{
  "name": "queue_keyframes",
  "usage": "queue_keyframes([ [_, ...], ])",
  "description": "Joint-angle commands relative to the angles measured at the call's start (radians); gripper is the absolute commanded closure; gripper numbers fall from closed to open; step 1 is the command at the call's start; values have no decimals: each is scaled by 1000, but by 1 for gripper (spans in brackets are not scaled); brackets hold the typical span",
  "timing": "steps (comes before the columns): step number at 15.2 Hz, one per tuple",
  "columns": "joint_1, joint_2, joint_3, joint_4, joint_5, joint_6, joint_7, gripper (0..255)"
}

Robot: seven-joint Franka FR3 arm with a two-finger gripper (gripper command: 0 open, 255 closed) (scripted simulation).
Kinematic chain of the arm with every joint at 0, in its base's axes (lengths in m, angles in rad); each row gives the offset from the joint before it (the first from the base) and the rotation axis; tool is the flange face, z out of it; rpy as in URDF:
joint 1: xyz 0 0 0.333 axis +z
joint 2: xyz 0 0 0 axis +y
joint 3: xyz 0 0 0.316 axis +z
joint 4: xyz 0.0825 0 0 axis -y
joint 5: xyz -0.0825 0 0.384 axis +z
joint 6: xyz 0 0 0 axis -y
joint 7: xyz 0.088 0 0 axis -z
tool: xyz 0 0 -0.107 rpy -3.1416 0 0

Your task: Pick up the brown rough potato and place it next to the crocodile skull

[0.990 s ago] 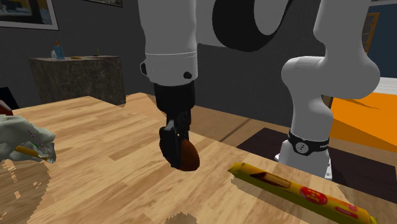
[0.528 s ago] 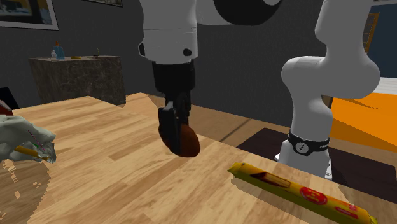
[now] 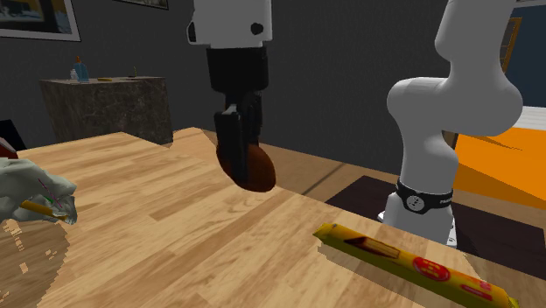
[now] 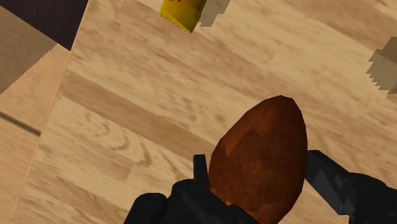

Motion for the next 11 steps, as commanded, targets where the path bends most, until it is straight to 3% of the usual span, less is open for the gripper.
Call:
queue_keyframes([
  [1, 1, -9, 0, 18, 1, -28, -1, 255],
  [11, 1, -42, 0, 122, 5, -164, -10, 255],
])
